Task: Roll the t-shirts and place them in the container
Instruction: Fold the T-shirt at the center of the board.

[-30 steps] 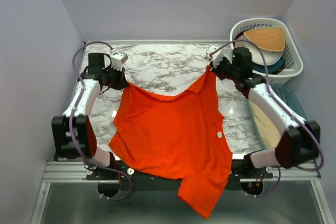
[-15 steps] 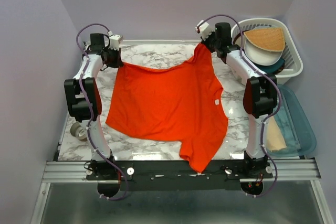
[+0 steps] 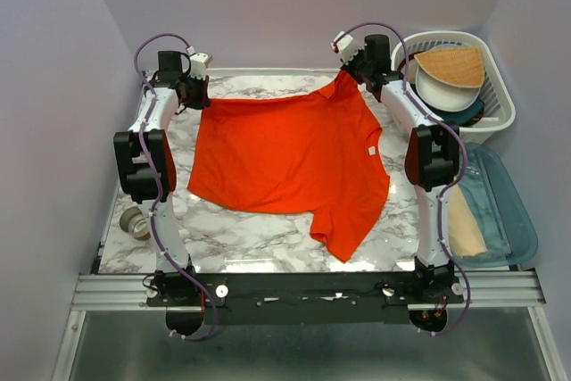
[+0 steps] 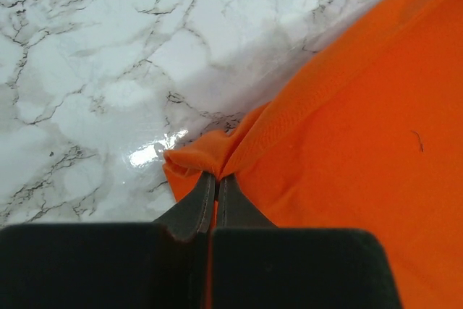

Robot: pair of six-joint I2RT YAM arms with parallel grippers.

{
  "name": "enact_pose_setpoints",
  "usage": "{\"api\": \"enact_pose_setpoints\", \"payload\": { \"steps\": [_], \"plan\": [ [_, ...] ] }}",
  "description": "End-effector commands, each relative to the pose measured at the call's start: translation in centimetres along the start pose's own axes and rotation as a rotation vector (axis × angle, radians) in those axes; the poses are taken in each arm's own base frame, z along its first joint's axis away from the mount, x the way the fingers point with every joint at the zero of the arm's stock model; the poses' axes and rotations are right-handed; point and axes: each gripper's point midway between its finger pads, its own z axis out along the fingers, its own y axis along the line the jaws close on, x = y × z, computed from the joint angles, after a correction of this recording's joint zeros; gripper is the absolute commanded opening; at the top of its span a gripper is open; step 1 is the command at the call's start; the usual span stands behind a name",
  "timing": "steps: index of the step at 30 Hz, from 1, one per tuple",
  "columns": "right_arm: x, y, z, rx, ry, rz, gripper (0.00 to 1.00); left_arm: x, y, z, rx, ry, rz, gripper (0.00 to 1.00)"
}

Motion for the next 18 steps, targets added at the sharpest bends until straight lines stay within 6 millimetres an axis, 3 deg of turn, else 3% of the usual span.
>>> {"api": "enact_pose_setpoints", "payload": {
  "steps": [1, 4, 6, 7, 9, 10, 18],
  "plan": [
    [-0.9, 0.1, -1.8, -0.026, -0.003, -0.005, 0.01, -0.7, 0.5, -1.0, -0.031, 0.006, 0.058, 0.0],
    [-0.2, 1.1, -3.4, -0.057, 0.024, 0.027, 0.01, -0.9, 0.7, -2.0, -0.034, 0.0, 0.076, 0.0],
    [-1.0, 0.9, -5.4, -0.059, 0.019, 0.041, 0.01, -1.0, 0.8, -2.6, -0.029, -0.005, 0.093, 0.0],
    [-0.2, 1.8, -6.0, -0.081, 0.044, 0.058, 0.01, -1.0, 0.9, -2.7, -0.03, -0.005, 0.101, 0.0],
    [-0.9, 1.6, -7.6, -0.078, 0.034, 0.073, 0.01, -1.1, 1.4, -3.1, -0.038, -0.008, 0.123, 0.0],
    [0.2, 2.5, -8.1, -0.097, 0.059, 0.088, 0.01, -1.0, 1.5, -3.2, -0.035, -0.008, 0.129, 0.0],
    [0.9, 5.4, -12.9, -0.189, 0.098, 0.175, 0.01, 0.3, 1.3, -4.0, 0.037, 0.049, 0.255, 0.0]
  ]
}}
